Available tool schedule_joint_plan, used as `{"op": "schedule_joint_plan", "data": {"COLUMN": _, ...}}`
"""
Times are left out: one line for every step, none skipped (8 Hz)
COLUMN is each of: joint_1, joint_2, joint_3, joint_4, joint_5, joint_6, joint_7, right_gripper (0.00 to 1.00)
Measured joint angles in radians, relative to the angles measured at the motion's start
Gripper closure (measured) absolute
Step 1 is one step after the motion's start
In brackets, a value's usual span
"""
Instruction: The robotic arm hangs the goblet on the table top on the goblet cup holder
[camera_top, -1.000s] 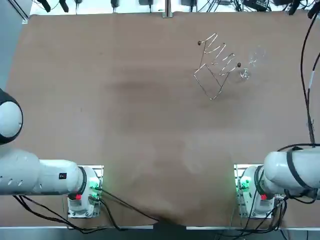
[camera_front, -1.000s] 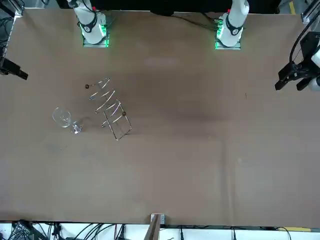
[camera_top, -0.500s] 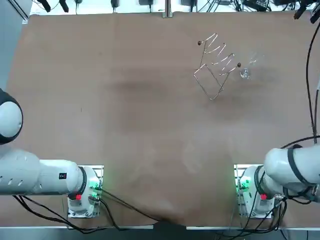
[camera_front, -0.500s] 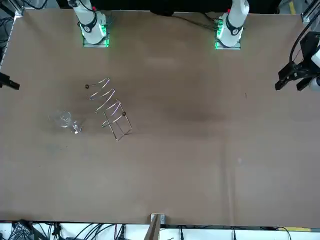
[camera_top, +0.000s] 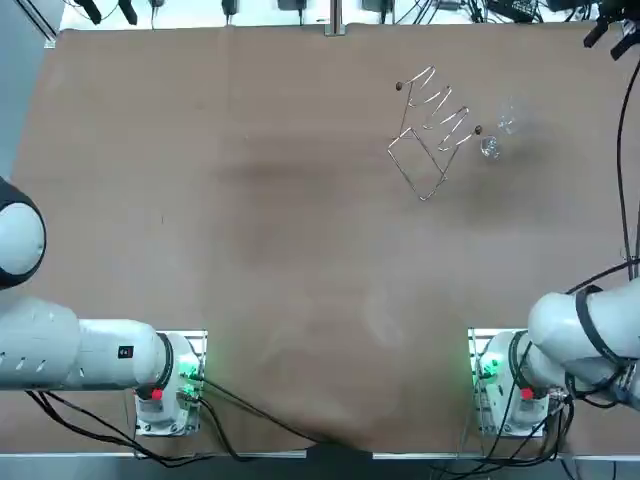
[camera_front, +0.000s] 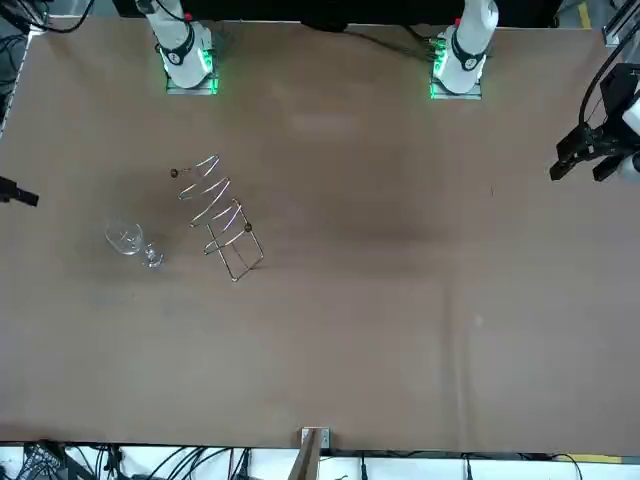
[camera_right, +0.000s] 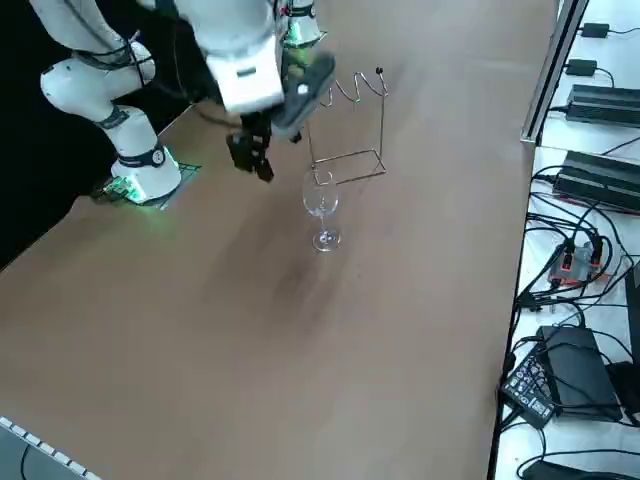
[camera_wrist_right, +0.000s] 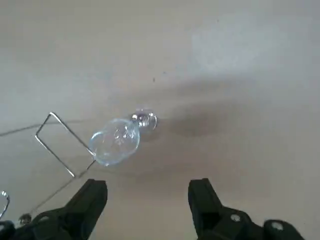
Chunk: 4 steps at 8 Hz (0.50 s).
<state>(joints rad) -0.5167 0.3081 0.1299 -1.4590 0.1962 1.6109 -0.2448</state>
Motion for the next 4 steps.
{"op": "schedule_joint_plan", "data": {"joint_1": -0.021, "joint_2": 0.033, "joint_3": 0.0, "joint_4": -0.007, "joint_5": 0.031, "joint_6": 0.035, "joint_7": -0.037, "right_gripper": 0.0}}
{"op": "schedule_joint_plan", "data": {"joint_1": -0.042, "joint_2": 0.071, "joint_3": 0.0, "joint_4": -0.019, "joint_5": 0.072, "joint_6": 0.075, "joint_7": -0.08, "right_gripper": 0.0}}
{"op": "schedule_joint_plan", "data": {"joint_1": -0.062, "joint_2": 0.111, "joint_3": -0.001, "joint_4": -0.034, "joint_5": 0.12, "joint_6": 0.113, "joint_7": -0.124, "right_gripper": 0.0}}
{"op": "schedule_joint_plan", "data": {"joint_1": -0.078, "joint_2": 0.148, "joint_3": -0.001, "joint_4": -0.052, "joint_5": 0.169, "joint_6": 0.152, "joint_7": -0.159, "right_gripper": 0.0}}
